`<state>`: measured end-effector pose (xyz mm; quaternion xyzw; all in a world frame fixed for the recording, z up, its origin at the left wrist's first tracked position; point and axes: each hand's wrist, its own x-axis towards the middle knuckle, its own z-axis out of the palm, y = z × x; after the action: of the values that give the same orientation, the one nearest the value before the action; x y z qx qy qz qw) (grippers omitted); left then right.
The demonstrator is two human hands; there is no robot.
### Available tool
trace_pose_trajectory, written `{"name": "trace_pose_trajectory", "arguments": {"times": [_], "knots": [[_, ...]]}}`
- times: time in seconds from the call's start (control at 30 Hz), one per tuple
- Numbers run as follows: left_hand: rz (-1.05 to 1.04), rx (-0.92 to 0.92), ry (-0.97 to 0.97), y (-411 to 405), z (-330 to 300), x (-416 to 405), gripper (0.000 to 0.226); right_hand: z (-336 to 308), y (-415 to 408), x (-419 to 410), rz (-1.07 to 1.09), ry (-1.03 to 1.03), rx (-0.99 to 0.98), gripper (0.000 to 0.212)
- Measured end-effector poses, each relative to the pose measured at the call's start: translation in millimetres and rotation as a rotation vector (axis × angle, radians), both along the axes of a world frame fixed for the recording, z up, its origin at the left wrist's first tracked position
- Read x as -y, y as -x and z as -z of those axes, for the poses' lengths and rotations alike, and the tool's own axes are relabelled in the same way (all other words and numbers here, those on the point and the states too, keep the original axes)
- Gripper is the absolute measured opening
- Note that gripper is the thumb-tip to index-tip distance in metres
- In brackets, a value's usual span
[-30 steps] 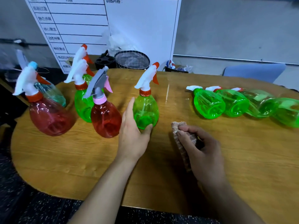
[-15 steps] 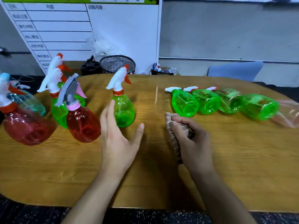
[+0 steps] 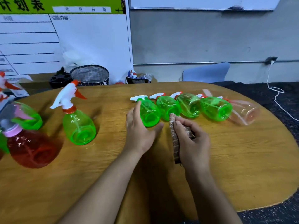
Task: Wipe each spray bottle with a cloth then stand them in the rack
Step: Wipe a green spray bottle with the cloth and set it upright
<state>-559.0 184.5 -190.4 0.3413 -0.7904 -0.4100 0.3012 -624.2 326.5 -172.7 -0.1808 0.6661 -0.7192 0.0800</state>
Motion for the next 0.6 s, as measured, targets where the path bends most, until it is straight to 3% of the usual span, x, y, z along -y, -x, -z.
{"name": "trace_pose_trajectory", "arguments": {"times": [0.1, 0.23, 0.43, 0.6], "knots": [[0.028, 0.034, 0.024, 18, 7, 10, 0.109, 2, 5, 0, 0.013, 0.001, 0.014, 0.010], [-0.009, 0.046, 0.130, 23, 15, 24, 0.085, 5, 7, 3, -0.002, 0.009, 0.029, 0.011], [-0.097, -0.099, 0.141, -14, 18, 25, 0.073, 10, -7, 22, -0.041, -0.036, 0.021, 0.009], [-0.104, -0.344, 0.057, -80, 18, 11, 0.066, 21, -39, 38, -0.131, -0.061, 0.087, 0.010]]}}
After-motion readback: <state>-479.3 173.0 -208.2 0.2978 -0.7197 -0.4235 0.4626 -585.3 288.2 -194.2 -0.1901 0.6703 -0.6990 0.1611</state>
